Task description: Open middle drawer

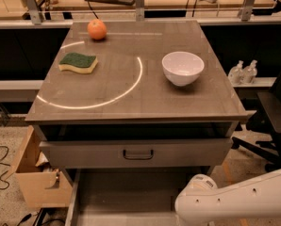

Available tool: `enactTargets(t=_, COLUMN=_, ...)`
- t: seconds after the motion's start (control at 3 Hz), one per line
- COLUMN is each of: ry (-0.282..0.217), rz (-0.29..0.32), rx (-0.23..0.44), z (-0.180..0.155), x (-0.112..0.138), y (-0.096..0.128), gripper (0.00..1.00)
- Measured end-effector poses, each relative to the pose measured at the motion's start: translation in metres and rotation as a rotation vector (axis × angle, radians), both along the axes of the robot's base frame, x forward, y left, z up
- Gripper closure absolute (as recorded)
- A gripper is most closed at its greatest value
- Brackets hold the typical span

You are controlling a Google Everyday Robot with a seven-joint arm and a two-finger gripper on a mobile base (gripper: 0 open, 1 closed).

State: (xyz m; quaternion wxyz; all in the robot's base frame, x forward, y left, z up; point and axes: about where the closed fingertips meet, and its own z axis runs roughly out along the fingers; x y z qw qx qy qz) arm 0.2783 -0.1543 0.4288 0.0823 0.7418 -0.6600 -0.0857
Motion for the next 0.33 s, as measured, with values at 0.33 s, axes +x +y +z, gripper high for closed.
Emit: enactTargets(t=0.33, ry=0.000, rz=0.000, rx=0.000, z=0.0000, x=0.0000, y=0.0000, gripper=0.00)
